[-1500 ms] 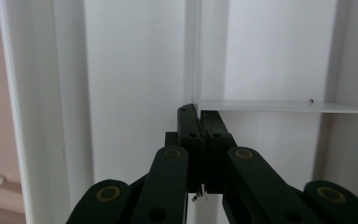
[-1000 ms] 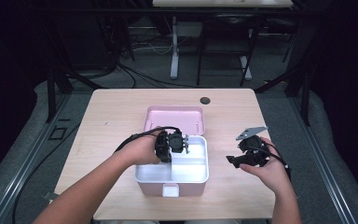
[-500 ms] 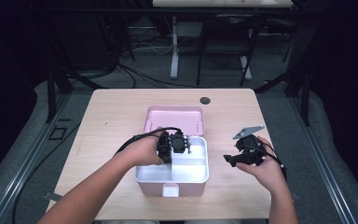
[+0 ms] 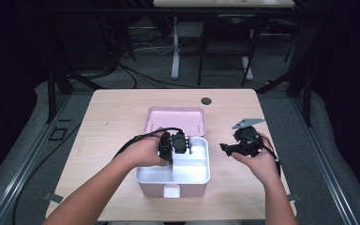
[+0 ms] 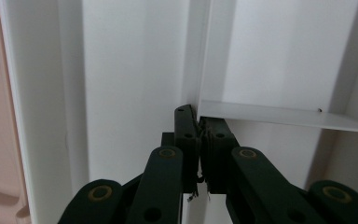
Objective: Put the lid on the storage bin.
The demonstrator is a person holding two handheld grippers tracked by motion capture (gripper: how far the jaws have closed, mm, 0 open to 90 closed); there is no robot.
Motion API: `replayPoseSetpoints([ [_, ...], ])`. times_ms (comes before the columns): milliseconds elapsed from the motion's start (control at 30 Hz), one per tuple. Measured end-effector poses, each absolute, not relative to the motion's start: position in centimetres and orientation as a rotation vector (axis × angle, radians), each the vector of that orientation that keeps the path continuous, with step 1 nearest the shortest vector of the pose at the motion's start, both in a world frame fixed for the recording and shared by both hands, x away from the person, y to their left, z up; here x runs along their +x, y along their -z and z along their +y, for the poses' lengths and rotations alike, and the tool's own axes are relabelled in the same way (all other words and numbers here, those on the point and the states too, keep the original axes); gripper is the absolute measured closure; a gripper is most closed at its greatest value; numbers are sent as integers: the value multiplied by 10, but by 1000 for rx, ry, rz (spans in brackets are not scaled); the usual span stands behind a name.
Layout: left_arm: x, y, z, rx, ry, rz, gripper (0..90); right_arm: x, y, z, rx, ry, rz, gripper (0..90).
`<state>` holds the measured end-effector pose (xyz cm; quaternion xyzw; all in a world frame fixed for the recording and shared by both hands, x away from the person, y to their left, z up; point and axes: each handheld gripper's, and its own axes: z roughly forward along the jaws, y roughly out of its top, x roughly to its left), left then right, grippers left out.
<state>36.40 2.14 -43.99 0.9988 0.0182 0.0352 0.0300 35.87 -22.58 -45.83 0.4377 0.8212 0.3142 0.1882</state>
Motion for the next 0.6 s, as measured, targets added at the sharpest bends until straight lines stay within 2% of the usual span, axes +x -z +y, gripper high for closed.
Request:
replayPoseSetpoints([
  [167,364,440,21,3085,-104,56,864,368,450,-217,1247,-845,2317,347],
  [333,364,440,22,3079,-108,56,863,382,446,-207,1232,-841,2350,423],
  [600,365,440,24,3065,-102,63,864,399,440,-194,1295,-859,2379,463],
])
